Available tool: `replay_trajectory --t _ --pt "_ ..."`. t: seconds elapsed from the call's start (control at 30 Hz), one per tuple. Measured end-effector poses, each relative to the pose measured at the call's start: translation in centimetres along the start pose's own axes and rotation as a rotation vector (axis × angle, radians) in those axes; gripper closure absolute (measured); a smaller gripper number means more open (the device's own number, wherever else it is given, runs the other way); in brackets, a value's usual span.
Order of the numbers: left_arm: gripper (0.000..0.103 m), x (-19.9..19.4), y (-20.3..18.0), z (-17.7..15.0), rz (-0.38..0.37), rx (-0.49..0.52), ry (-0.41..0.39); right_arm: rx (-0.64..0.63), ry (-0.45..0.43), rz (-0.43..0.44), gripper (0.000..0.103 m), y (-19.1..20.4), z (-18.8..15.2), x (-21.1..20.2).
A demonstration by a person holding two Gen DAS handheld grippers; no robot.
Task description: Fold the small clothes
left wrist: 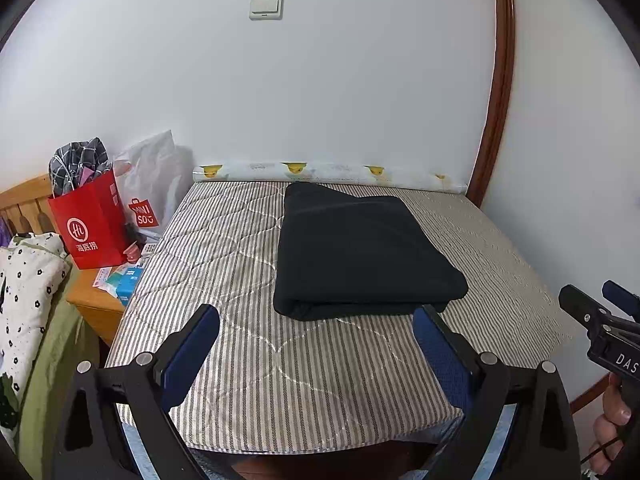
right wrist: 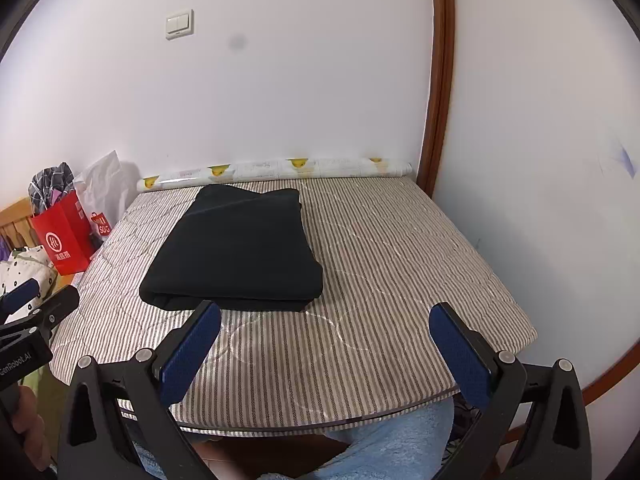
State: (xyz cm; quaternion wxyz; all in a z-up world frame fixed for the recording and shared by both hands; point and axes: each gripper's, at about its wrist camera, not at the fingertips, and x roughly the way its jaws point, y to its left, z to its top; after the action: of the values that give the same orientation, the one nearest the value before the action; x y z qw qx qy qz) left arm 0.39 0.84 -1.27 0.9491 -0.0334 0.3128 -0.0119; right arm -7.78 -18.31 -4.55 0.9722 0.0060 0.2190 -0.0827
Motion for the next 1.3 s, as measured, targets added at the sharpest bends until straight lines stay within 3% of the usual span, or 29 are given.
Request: replay_trajectory --t 1.3 --pt "0.005 0.06 0.01 -0.39 -0.017 0.003 0.021 -0.013 -0.005 -0.017 0.001 0.43 -0.20 -0.40"
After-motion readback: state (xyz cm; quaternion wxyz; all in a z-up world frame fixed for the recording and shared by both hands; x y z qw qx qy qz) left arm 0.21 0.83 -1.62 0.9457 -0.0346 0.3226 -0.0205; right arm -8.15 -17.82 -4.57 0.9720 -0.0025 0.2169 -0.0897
